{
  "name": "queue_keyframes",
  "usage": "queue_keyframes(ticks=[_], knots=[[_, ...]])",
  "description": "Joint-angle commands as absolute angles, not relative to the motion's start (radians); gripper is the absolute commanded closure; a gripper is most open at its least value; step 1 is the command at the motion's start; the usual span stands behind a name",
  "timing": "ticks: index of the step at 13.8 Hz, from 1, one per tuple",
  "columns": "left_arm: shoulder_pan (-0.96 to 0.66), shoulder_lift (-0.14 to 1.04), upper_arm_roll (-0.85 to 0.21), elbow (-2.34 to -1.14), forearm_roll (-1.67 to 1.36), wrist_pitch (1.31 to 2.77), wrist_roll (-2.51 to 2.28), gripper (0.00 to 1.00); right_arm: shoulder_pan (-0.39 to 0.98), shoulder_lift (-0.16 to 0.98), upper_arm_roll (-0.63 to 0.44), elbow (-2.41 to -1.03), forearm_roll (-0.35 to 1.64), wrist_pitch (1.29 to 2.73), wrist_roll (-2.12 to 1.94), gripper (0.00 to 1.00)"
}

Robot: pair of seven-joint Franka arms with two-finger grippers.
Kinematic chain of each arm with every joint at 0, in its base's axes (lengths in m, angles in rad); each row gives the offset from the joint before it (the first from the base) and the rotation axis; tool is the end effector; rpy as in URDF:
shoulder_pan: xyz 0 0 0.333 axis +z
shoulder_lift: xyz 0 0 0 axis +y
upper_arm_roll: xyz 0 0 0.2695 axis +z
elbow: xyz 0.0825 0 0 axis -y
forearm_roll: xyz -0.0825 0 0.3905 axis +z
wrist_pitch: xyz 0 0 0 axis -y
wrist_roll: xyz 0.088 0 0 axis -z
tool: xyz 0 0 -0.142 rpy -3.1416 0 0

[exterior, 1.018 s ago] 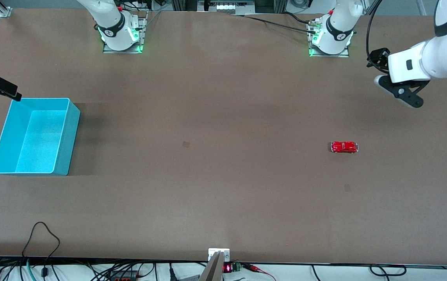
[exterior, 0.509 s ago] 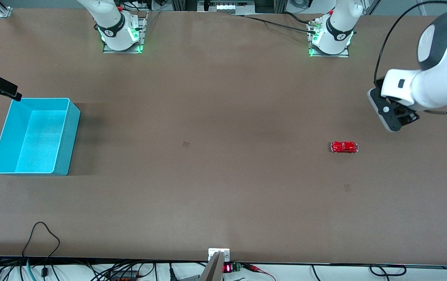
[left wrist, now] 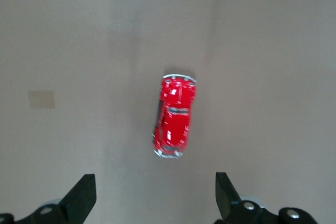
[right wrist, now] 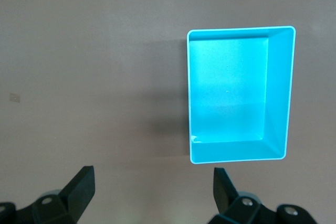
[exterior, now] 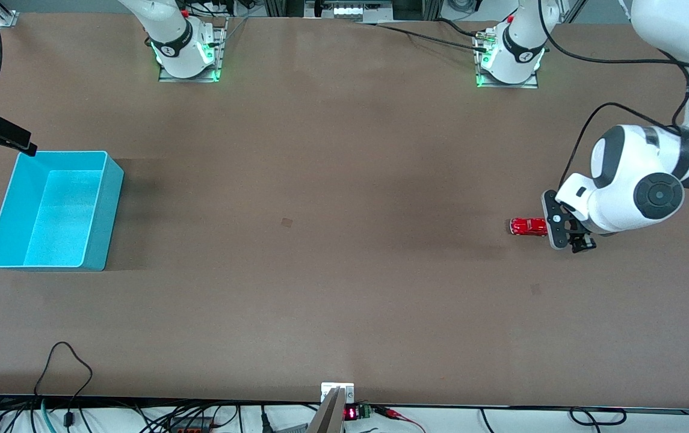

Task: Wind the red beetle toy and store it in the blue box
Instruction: 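Lower the left gripper onto the red car and close on it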

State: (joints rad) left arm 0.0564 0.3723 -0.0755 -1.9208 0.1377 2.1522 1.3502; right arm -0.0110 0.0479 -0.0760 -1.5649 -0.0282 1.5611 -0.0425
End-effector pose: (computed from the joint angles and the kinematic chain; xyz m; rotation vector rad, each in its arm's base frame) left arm 0.5902 -0.0021 0.2057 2.3284 -2.0624 -0.2488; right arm 0.5670 -0.0528 0.5181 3.1113 -0.0685 -0.0833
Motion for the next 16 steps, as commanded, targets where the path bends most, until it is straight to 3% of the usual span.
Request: queue_keyframes(ticks=[1,5,10,16], knots=[[0.072,0.357,-0.081,-2.037,0.15,2.323,1.419,0.0,-0.006,0.057,-0.077,-1.549,-0.017,1.559,-0.044,0.0],[0.071,0.397,-0.083,-2.147,0.15,2.525,1.42,0.03,0.002,0.054,-0.077,-1.549,-0.015,1.549,-0.031,0.0],[0.066,0.434,-0.083,-2.152,0.152,2.537,1.42,0.15,0.002,0.054,-0.077,-1.549,-0.015,1.549,-0.031,0.0],[0.071,0.437,-0.083,-2.151,0.152,2.534,1.45,0.75,0.002,0.054,-0.077,-1.549,-0.015,1.549,-0.032,0.0]])
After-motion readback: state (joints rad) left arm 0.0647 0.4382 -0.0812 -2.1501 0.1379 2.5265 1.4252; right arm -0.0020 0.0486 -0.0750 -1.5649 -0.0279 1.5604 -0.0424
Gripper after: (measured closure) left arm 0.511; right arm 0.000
